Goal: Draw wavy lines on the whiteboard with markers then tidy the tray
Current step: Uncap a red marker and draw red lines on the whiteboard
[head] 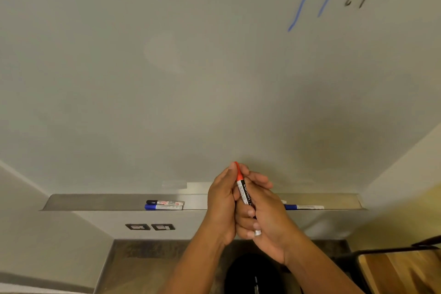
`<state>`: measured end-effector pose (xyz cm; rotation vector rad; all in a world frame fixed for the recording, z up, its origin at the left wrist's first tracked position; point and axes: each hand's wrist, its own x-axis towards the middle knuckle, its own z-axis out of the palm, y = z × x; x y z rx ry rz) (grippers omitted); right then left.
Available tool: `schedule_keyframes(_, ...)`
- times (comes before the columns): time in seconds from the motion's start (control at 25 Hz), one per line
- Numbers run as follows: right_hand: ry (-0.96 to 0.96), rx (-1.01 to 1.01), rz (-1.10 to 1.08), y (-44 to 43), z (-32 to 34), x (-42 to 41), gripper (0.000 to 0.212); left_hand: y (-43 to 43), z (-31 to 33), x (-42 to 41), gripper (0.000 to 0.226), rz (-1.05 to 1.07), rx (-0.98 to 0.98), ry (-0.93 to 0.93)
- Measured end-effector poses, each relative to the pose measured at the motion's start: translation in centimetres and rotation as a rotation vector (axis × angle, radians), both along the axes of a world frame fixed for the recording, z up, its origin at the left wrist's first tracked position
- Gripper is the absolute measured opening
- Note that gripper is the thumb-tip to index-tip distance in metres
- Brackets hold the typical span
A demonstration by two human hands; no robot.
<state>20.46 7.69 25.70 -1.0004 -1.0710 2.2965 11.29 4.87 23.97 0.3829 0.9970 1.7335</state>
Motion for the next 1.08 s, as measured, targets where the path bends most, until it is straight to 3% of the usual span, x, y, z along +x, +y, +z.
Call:
schedule_keyframes(0.4, -0.054, 0.003, -0.04, 0.8, 0.3, 2.6, 0.04, 1.9, 1.2, 3.2, 0.042, 0.119, -0.144, 0.172)
schedule_keyframes(0.72, 0.069, 0.042, 0.055, 2.9, 0.6, 4.7, 0.04, 2.5, 2.6, 3.6, 0.052, 0.053, -0.032, -0.161)
schedule_keyframes(0.88, 0.033, 0.239, 0.024, 2.9, 1.5, 5.5, 0.038, 3.1, 3.6, 2.5, 0.052, 0.093, 0.087, -0.236)
schedule_keyframes(1.08, 0.157, 0.602, -0.082, 4.0, 5.3, 6.2, 0.029, 3.6, 6.6, 1.7, 0.051, 0.05, 0.202, -0.25)
